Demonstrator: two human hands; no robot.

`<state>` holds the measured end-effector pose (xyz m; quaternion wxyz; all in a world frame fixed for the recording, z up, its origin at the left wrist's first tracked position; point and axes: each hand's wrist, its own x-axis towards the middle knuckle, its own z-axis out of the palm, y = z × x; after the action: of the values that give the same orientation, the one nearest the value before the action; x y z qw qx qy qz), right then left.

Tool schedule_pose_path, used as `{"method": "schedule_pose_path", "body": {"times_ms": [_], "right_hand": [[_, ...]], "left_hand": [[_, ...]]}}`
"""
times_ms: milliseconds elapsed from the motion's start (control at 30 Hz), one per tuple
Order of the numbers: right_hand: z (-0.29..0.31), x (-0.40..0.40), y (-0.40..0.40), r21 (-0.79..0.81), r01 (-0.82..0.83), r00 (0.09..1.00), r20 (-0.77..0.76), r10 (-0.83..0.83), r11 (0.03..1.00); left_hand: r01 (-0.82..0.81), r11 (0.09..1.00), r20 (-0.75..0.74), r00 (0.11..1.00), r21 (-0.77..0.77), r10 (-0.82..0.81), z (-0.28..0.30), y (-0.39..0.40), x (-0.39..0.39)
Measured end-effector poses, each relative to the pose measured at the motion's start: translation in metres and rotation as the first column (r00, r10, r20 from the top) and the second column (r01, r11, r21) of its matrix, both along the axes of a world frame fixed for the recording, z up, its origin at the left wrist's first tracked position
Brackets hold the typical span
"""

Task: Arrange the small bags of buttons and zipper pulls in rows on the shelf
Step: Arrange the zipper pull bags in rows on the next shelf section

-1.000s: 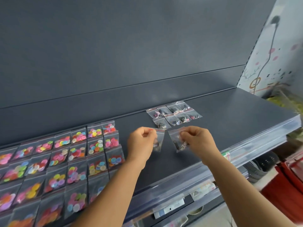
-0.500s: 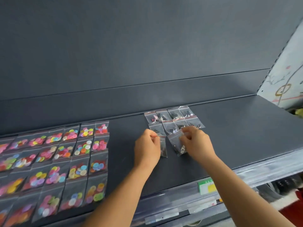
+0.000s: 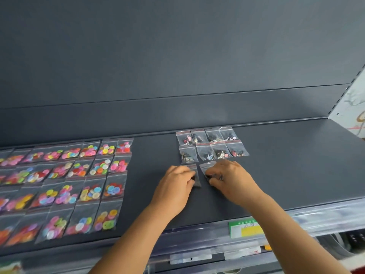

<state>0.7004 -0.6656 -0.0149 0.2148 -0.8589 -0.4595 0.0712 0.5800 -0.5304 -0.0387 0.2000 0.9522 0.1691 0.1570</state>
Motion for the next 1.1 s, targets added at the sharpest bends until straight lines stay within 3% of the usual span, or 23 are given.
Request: {"method": "schedule_pose_path", "body": {"times_ms": [233,767,1100], "right_hand": [[-0.003,0.003,0.005,0.040,0.093,0.996,0.007,-0.093,0.995],[-0.005,0.008,0.012,0.003,0.073,0.997,-0.012,-0.073,0.997],[0.012,-0.018,0.023,0.070,-0.006,1.000,0.023,0.004,0.998]], "left_hand": [[0.019,1.000,0.001,1.000,0.024,-0.019,0.004,-0.003,0.013],[0.063,0.996,-0.097,0.994,0.060,-0.057,0.008,-0.002,0.013],[-0.086,0.994,-0.093,0.991,0.070,0.093,0.028,-0.005,-0.021]]}}
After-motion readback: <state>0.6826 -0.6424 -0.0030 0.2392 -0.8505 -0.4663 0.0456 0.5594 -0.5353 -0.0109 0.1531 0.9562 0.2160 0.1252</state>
